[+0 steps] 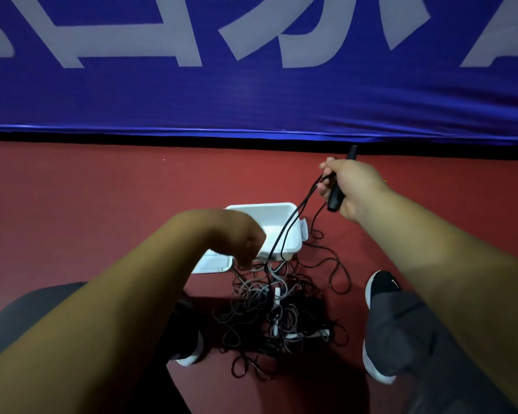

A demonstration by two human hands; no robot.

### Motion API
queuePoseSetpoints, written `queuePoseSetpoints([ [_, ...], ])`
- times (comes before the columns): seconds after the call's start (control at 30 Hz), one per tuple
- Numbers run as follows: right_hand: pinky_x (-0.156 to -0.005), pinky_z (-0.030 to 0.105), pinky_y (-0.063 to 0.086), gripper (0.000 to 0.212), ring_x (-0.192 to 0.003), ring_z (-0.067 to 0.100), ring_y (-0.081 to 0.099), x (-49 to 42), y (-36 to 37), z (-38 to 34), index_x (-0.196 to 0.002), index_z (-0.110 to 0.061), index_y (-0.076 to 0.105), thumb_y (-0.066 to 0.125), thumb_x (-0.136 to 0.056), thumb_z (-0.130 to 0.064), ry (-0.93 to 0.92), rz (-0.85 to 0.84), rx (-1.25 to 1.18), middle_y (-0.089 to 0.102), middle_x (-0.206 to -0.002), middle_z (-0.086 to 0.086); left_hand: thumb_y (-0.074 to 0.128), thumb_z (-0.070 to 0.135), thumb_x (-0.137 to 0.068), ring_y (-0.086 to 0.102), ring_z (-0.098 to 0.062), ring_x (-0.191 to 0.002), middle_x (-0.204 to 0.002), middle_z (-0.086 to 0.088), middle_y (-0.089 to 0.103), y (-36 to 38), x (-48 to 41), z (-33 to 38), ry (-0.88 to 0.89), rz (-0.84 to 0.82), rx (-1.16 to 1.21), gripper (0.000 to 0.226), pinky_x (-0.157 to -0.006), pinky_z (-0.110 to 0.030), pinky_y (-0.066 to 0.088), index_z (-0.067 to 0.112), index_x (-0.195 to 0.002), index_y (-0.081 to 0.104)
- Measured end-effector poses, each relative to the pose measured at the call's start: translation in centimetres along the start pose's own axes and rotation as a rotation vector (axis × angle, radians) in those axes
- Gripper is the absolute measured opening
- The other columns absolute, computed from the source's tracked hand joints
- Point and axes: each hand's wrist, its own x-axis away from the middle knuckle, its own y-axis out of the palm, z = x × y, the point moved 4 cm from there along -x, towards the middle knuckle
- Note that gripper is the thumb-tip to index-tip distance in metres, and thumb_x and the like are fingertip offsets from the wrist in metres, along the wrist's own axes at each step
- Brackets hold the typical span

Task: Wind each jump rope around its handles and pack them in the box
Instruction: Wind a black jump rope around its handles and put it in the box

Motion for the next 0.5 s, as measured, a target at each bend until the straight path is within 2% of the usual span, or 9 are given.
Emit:
queuePoseSetpoints([
  [0.07,-0.046,0.021,0.052,0.017,-0.054,0.010,0.051,0.0,0.1,0.0,-0.116,-0.012,0.062,0.052,-0.105,-0.004,0.011,0.003,-0.069,0.057,-0.075,-0.001,0.085,0.018,-0.084,0.062,-0.014,-0.084,-0.101,-0.001,0.075,1.9,-0.9,-0.3,-0.063,-0.107,-0.209,0.014,-0.072,-0.029,0.046,0.021,-0.094,0.074],
  [0.17,-0.046,0.020,0.052,0.019,-0.043,0.009,0.053,0.2,0.5,0.0,-0.112,-0.012,0.059,0.048,-0.103,0.001,0.039,-0.007,-0.168,0.059,-0.083,0.003,0.084,0.016,-0.084,0.059,-0.012,-0.076,-0.098,0.001,0.075,3.3,-1.8,-0.3,-0.090,-0.146,-0.247,0.013,-0.066,-0.027,0.045,0.022,-0.094,0.078],
  [0.23,-0.044,0.019,0.050,0.018,-0.039,0.008,0.052,0.7,0.8,-0.2,-0.106,-0.012,0.057,0.046,-0.104,0.002,0.052,-0.027,-0.224,0.059,-0.083,0.004,0.082,0.030,-0.088,0.065,-0.016,-0.083,-0.097,0.004,0.075,3.0,-2.1,-0.1,-0.086,-0.097,-0.227,0.010,-0.073,-0.029,0.048,0.024,-0.095,0.079],
  [0.3,-0.043,0.018,0.048,0.020,-0.041,0.008,0.050,1.4,1.3,-0.4,-0.101,-0.012,0.055,0.044,-0.103,0.004,0.072,-0.076,-0.255,0.058,-0.084,0.005,0.070,0.053,-0.094,0.069,-0.023,-0.097,-0.104,-0.001,0.075,2.4,-2.4,0.0,-0.112,-0.038,-0.209,0.035,-0.085,-0.033,0.052,0.020,-0.101,0.078],
  [0.33,-0.043,0.017,0.048,0.021,-0.042,0.007,0.050,1.8,1.6,-0.4,-0.100,-0.011,0.055,0.043,-0.102,0.005,0.088,-0.107,-0.248,0.059,-0.085,0.005,0.061,0.061,-0.097,0.068,-0.026,-0.100,-0.105,-0.005,0.074,2.1,-2.4,0.1,-0.131,0.002,-0.191,0.048,-0.085,-0.035,0.051,0.016,-0.102,0.077],
  [0.4,-0.044,0.017,0.051,0.019,-0.044,0.007,0.054,2.5,2.1,-0.4,-0.100,-0.010,0.058,0.046,-0.103,0.005,0.120,-0.168,-0.207,0.061,-0.085,0.005,0.047,0.069,-0.100,0.066,-0.029,-0.099,-0.104,-0.011,0.071,1.4,-2.6,0.2,-0.163,0.110,-0.104,0.066,-0.082,-0.037,0.047,0.008,-0.102,0.074],
  [0.5,-0.045,0.018,0.053,0.013,-0.048,0.009,0.062,3.6,2.8,0.0,-0.104,-0.008,0.061,0.051,-0.104,0.001,0.191,-0.277,-0.165,0.063,-0.077,0.004,0.045,0.072,-0.099,0.068,-0.025,-0.093,-0.097,-0.009,0.073,0.8,-3.0,0.1,-0.165,0.240,0.087,0.068,-0.085,-0.039,0.050,0.008,-0.101,0.068],
])
